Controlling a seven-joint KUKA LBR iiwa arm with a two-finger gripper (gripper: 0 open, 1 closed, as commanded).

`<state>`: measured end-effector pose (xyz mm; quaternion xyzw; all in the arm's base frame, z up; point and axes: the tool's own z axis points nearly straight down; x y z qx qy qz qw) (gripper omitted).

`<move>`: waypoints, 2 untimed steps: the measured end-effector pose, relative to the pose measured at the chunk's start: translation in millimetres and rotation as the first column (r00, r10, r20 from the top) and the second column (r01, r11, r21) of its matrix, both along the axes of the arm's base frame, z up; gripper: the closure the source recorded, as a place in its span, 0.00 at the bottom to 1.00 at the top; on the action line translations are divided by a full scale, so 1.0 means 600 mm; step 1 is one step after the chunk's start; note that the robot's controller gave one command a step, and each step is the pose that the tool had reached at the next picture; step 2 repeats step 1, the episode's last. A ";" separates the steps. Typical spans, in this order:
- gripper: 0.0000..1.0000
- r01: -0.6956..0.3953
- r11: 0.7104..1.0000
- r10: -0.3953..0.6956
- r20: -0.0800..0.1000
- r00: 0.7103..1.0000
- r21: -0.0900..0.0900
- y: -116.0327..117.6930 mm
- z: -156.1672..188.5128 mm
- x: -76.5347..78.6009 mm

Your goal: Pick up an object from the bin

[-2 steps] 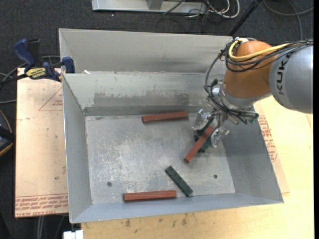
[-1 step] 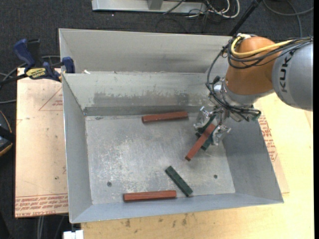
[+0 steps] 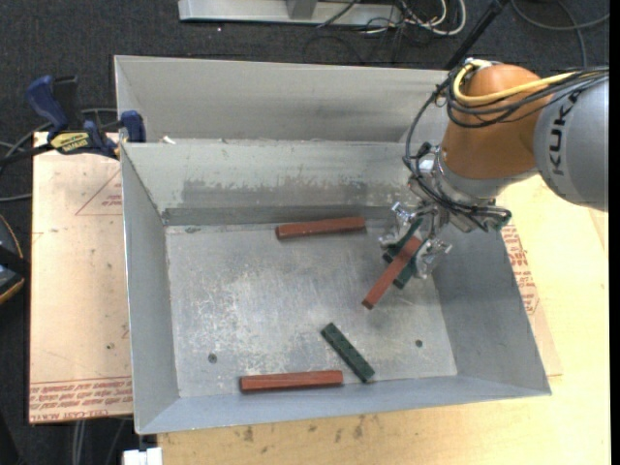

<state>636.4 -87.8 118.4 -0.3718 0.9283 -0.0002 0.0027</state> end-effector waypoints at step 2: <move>1.00 0.000 1.000 0.000 0.000 1.000 0.000 0.000 0.010 0.000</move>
Offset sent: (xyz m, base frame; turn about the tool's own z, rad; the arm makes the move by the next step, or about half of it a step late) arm 0.0002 0.0001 0.0321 0.0000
